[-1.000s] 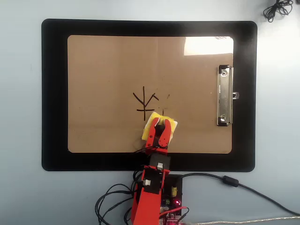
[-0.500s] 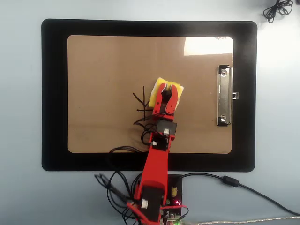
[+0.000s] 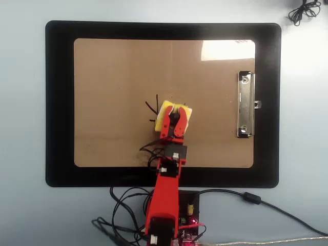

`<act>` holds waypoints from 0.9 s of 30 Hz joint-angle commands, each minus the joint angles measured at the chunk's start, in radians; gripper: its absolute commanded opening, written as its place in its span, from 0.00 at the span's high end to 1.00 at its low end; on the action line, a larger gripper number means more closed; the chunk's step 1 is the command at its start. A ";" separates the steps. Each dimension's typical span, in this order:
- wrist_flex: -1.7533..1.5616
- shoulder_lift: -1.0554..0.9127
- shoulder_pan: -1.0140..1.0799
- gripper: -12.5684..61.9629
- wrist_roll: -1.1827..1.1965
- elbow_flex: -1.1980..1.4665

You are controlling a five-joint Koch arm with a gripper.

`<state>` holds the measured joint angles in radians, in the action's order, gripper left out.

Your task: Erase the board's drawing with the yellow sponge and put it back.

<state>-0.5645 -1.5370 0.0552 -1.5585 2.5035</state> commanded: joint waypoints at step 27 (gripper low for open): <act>-0.008 0.218 -0.003 0.94 -0.055 -0.224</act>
<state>-0.5292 -1.3438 0.0476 -1.5831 2.2795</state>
